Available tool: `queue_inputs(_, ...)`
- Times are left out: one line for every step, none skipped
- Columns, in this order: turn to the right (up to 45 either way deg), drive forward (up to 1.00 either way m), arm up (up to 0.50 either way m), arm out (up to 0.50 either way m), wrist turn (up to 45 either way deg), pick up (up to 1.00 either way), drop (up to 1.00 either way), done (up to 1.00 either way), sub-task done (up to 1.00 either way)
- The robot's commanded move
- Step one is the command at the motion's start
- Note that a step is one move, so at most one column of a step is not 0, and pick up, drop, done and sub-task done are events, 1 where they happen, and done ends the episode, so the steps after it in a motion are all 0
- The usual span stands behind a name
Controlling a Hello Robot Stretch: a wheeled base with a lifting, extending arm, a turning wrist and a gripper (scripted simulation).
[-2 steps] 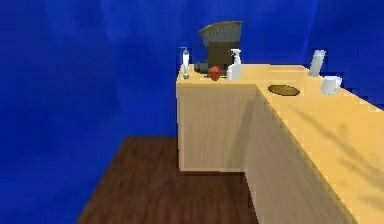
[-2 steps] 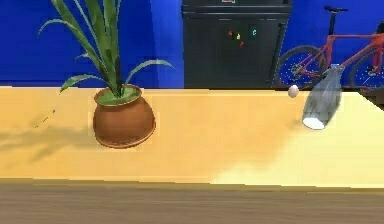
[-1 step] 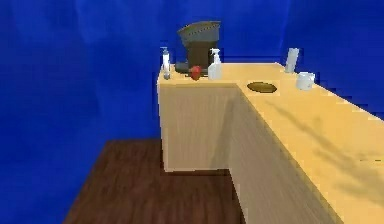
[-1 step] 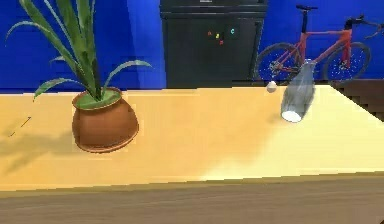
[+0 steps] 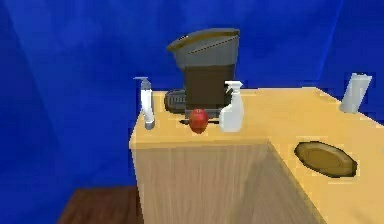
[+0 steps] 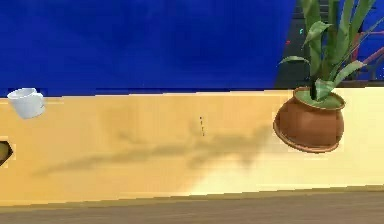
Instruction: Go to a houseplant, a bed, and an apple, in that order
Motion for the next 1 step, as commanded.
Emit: queue_inputs(0.0, 0.00, 0.00, 0.00, 0.0, 0.00, 0.00, 1.00, 0.00)
